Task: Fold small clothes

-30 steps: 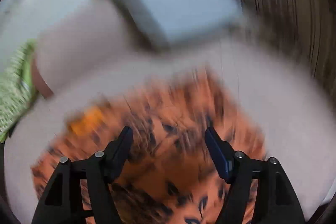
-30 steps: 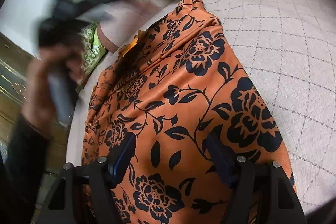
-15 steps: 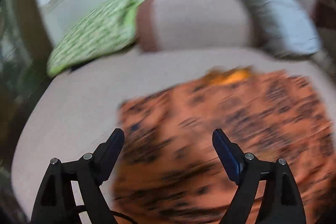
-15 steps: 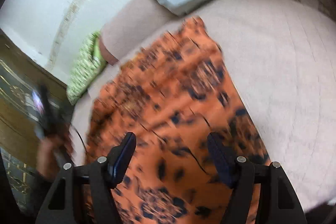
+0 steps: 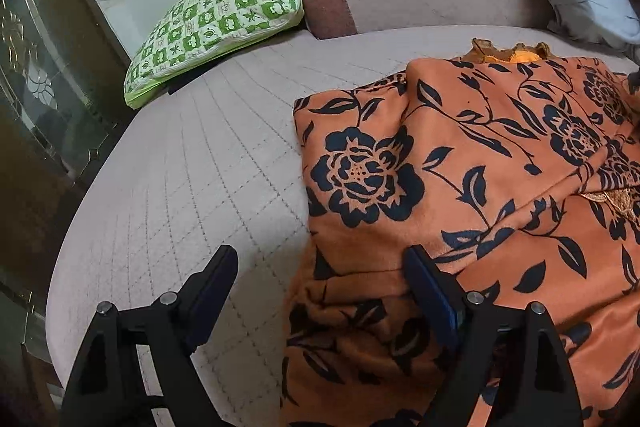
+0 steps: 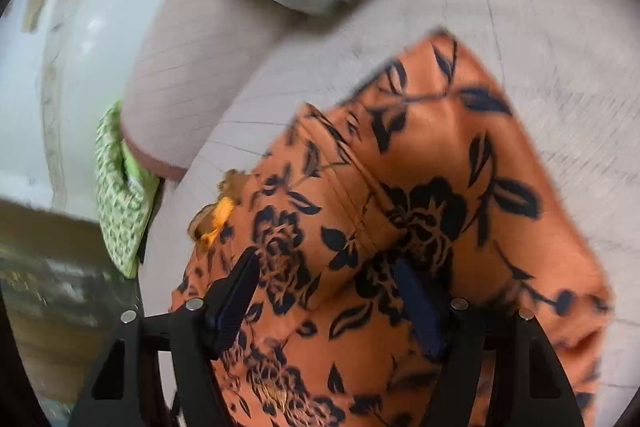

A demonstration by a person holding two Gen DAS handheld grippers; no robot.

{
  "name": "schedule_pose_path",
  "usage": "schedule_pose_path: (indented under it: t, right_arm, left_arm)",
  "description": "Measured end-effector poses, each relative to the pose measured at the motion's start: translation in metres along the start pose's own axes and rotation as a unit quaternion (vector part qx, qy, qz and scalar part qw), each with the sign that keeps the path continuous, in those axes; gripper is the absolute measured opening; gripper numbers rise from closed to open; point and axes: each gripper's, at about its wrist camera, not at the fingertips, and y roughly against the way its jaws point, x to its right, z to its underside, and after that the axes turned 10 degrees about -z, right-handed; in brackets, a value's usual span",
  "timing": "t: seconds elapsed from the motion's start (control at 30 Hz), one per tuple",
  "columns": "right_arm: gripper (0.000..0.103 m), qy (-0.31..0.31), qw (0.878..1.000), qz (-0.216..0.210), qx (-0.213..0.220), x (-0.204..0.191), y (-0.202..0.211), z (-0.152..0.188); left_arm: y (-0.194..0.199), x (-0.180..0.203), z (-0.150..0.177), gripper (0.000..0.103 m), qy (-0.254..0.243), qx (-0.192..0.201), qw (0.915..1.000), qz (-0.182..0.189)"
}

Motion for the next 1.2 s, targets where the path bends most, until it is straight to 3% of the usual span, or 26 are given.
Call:
schedule_pose_path:
  t: [0.03,0.07,0.1,0.13,0.23,0.33,0.43,0.47,0.5,0.53,0.57,0.6,0.63,0.67,0.7,0.73,0.77,0.83,0.9,0.93,1.0,1.03,1.1,1.13,1.17,1.2]
  right_arm:
    - [0.070,0.014,1.000,0.010,0.005,-0.004,-0.003,-0.001]
    - [0.053,0.027,0.999,0.029,0.009,-0.007,-0.006,-0.003]
    - [0.020,0.030,0.999,0.043,0.004,-0.009,-0.012,-0.006]
    - [0.011,0.036,0.998,0.057,0.000,-0.010,-0.015,-0.008]
    - [0.006,0.097,0.992,0.071,0.022,-0.038,-0.001,-0.001]
    - [0.006,0.165,0.982,0.050,0.080,-0.075,0.043,0.018]
    - [0.006,0.180,0.974,0.072,0.120,-0.070,0.076,0.042]
    - [0.010,0.173,0.974,0.102,0.102,-0.053,0.068,0.049]
    - [0.012,0.159,0.978,0.125,0.056,-0.031,0.049,0.053]
    - [0.012,0.131,0.982,0.134,-0.001,-0.008,0.029,0.055]
    - [0.013,0.119,0.986,0.120,-0.009,0.005,0.027,0.058]
    - [0.015,0.128,0.987,0.099,0.023,0.004,0.042,0.061]
    - [0.019,0.132,0.985,0.104,0.040,-0.001,0.053,0.062]
    - [0.031,0.138,0.983,0.108,0.051,-0.005,0.063,0.063]
    - [0.055,0.148,0.981,0.111,0.061,-0.012,0.073,0.063]
    - [0.066,0.161,0.978,0.116,0.071,-0.019,0.080,0.065]
    - [0.068,0.189,0.970,0.123,0.091,-0.032,0.092,0.068]
    - [0.068,0.224,0.960,0.123,0.111,-0.051,0.106,0.070]
    - [0.069,0.256,0.956,0.080,0.116,-0.075,0.109,0.072]
    - [0.071,0.269,0.957,0.049,0.095,-0.084,0.101,0.069]
    - [0.073,0.264,0.963,0.001,0.045,-0.087,0.079,0.063]
    - [0.073,0.252,0.968,-0.003,0.022,-0.081,0.064,0.058]
    - [0.073,0.200,0.977,0.078,-0.017,-0.042,0.025,0.039]
    - [0.067,0.158,0.982,0.102,-0.025,-0.019,0.016,0.033]
    - [0.060,0.128,0.988,0.080,0.012,-0.011,0.029,0.032]
    - [0.060,0.130,0.988,0.079,0.031,-0.020,0.040,0.033]
  left_arm:
    - [-0.002,-0.001,0.000,0.078,0.005,-0.002,1.0000,0.006]
    - [-0.004,-0.003,0.000,0.072,0.011,-0.006,0.9998,0.018]
    - [-0.005,-0.003,-0.001,0.061,0.015,-0.009,0.9995,0.027]
    - [-0.006,-0.004,-0.001,0.046,0.019,-0.011,0.9993,0.032]
    - [-0.011,-0.009,-0.002,0.028,0.034,-0.017,0.9988,0.031]
    - [-0.007,-0.025,-0.002,0.011,0.075,-0.005,0.9971,-0.005]
    - [-0.016,-0.037,0.000,0.011,0.105,-0.024,0.9941,-0.019]
    - [-0.026,-0.034,0.002,0.011,0.097,-0.048,0.9941,-0.012]
    - [-0.033,-0.031,0.003,0.010,0.093,-0.065,0.9935,-0.009]
    - [-0.032,-0.031,0.002,0.010,0.093,-0.060,0.9938,-0.015]
    - [-0.026,-0.032,0.001,0.011,0.095,-0.047,0.9942,-0.017]
    - [-0.019,-0.034,0.000,0.011,0.104,-0.030,0.9940,-0.015]
    - [-0.009,-0.037,-0.001,0.011,0.113,-0.006,0.9935,-0.018]
    - [0.002,-0.038,-0.002,0.013,0.117,0.025,0.9926,-0.019]
    - [0.013,-0.036,-0.004,0.022,0.113,0.054,0.9921,-0.014]
    - [0.020,-0.032,-0.007,0.036,0.105,0.073,0.9918,-0.004]
    - [0.024,-0.027,-0.009,0.042,0.098,0.084,0.9916,0.007]
    - [0.019,-0.015,-0.013,0.049,0.079,0.076,0.9936,0.027]
    - [-0.005,0.007,-0.013,0.051,0.027,0.017,0.9992,0.026]
    - [-0.019,0.015,-0.011,0.052,0.007,-0.019,0.9994,0.027]
    - [-0.022,0.006,-0.012,0.053,0.037,-0.022,0.9981,0.045]
    - [-0.022,-0.001,-0.013,0.053,0.052,-0.024,0.9969,0.054]
    - [-0.021,-0.015,-0.015,0.052,0.087,-0.025,0.9948,0.047]
    - [-0.018,-0.027,-0.016,0.052,0.112,-0.014,0.9921,0.054]
    - [-0.011,-0.038,-0.017,0.052,0.140,0.003,0.9882,0.061]
    - [-0.006,-0.046,-0.017,0.053,0.159,0.019,0.9854,0.058]
